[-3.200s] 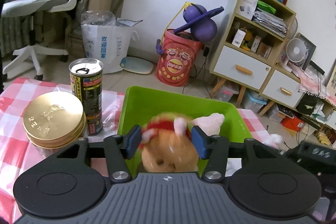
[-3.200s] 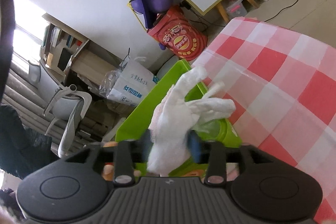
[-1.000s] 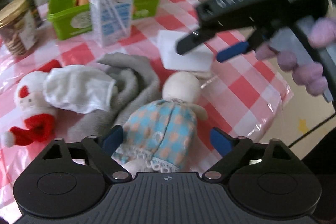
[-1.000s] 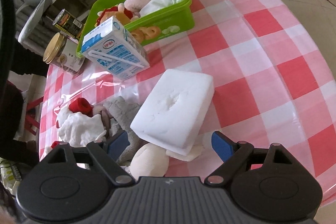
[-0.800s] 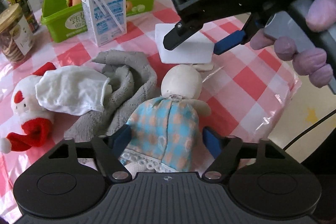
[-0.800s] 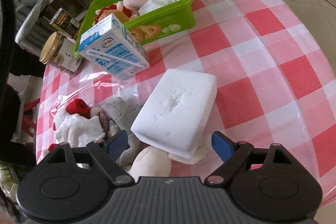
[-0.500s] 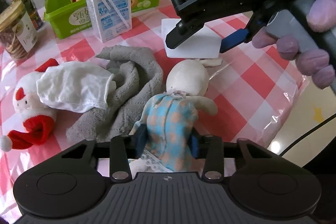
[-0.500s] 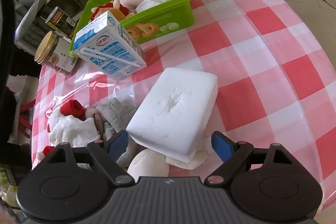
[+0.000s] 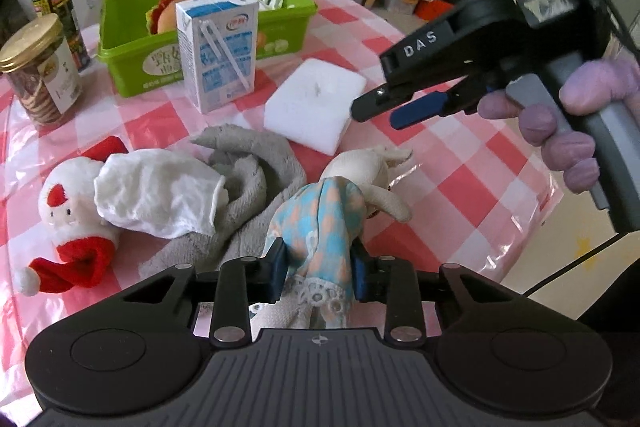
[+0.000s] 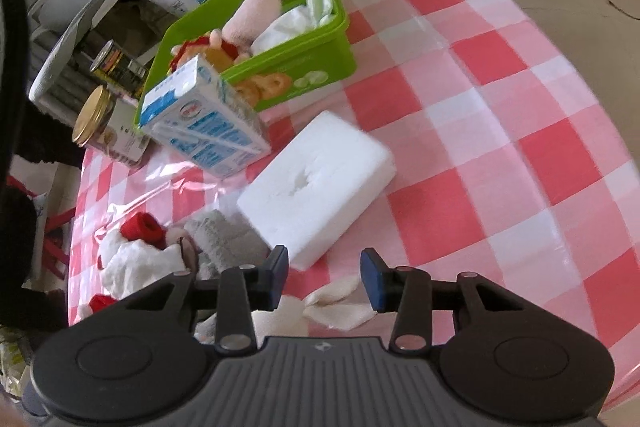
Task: Organize soft objects
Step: 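Grasp the white foam block with the right tool, then carry the doll and the foam block over the green bin with both tools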
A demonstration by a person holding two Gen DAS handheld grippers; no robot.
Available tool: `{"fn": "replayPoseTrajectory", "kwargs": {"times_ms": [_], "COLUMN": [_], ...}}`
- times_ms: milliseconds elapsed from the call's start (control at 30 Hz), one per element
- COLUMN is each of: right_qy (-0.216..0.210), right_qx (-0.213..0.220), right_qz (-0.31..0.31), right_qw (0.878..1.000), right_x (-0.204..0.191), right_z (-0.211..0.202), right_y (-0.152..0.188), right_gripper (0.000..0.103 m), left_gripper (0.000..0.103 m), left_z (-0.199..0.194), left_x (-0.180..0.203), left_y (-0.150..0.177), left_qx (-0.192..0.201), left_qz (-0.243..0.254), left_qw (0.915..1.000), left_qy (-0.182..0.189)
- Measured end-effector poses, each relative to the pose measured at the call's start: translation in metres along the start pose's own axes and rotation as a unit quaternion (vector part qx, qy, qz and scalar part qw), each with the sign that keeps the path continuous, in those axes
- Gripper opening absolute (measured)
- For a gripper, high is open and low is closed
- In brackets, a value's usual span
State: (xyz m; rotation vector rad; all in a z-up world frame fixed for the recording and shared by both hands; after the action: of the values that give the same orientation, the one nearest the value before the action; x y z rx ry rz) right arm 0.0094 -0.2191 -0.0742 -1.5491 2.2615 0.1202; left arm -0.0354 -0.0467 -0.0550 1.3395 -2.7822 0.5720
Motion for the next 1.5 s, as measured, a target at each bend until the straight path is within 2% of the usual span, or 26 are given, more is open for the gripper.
{"fn": "replayPoseTrajectory", "kwargs": {"times_ms": [67, 167, 300, 467, 533, 633, 1000, 1233, 1500], "right_qy": [0.009, -0.018, -0.039, -0.062, -0.061, -0.062, -0.063, -0.07, -0.111], "right_qx": [0.011, 0.013, 0.015, -0.01, -0.007, -0.004, 0.031, 0.042, 0.069], "right_qz": [0.011, 0.03, 0.041, 0.09, 0.101, 0.11, 0.102, 0.127, 0.151], "right_qw": [1.0, 0.999, 0.998, 0.994, 0.993, 0.992, 0.992, 0.989, 0.98], "right_x": [0.005, 0.01, 0.007, 0.01, 0.01, 0.009, 0.013, 0.038, 0.059], "right_z": [-0.004, -0.008, -0.001, 0.028, 0.036, 0.044, 0.019, 0.002, -0.026], "right_y": [-0.002, -0.004, -0.007, -0.016, -0.02, -0.025, -0.025, -0.028, -0.027], "right_gripper": [0.028, 0.051, 0.053, 0.053, 0.047, 0.03, 0.007, 0.004, 0.004], "left_gripper": [0.031, 0.031, 0.031, 0.031, 0.031, 0.031, 0.031, 0.03, 0.03], "left_z": [-0.003, -0.003, 0.003, 0.007, 0.007, 0.007, -0.016, -0.029, -0.05], "left_x": [0.001, 0.002, -0.003, -0.008, -0.008, -0.01, -0.022, -0.033, -0.047], "left_y": [0.001, 0.003, 0.005, 0.006, 0.005, 0.005, 0.004, -0.001, -0.017], "left_qx": [0.002, 0.0, -0.015, -0.023, -0.024, -0.023, 0.012, 0.035, 0.073], "left_qz": [0.001, 0.009, 0.005, -0.001, -0.002, -0.006, -0.035, -0.067, -0.108], "left_qw": [1.0, 1.0, 0.9999, 0.9997, 0.9997, 0.9997, 0.9991, 0.9968, 0.9909], "left_qy": [0.0, 0.001, -0.005, -0.001, 0.001, 0.005, 0.019, 0.025, 0.035]}}
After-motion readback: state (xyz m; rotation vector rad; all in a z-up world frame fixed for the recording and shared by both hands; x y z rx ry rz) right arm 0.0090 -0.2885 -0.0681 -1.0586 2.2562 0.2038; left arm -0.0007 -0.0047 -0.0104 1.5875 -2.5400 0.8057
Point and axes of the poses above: each gripper's, at about its wrist camera, not at the fingertips, and z roughly the way its jaws point, x to its right, y to its underside, the point moved 1 cm from there along z, roughly the way its jaws point, and after that the axes turned 14 degrees about -x, right-handed, at the moved point
